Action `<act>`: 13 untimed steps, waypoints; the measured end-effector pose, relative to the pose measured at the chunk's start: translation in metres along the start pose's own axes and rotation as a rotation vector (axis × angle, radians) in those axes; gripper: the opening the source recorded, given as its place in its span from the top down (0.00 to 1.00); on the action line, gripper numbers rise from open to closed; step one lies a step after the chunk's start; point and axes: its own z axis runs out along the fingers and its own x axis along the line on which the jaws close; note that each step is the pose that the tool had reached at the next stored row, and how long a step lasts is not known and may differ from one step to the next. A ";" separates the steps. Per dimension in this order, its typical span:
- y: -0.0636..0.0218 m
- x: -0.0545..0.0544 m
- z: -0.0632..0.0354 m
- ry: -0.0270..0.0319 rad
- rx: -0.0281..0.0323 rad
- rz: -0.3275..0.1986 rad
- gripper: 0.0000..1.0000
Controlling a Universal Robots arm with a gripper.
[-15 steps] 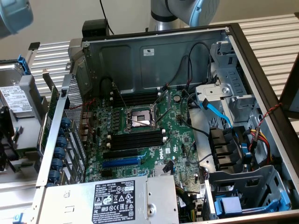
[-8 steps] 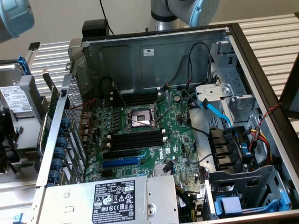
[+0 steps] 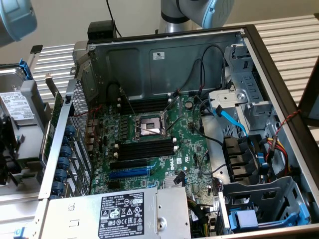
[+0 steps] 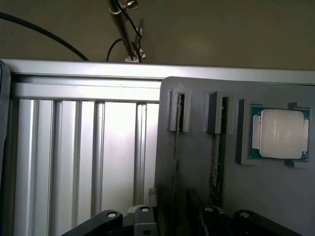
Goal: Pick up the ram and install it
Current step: 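Pick up the ram and move it above insertion slot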
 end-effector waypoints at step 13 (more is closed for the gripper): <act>0.0001 0.000 -0.0050 -0.0002 0.0003 0.000 0.87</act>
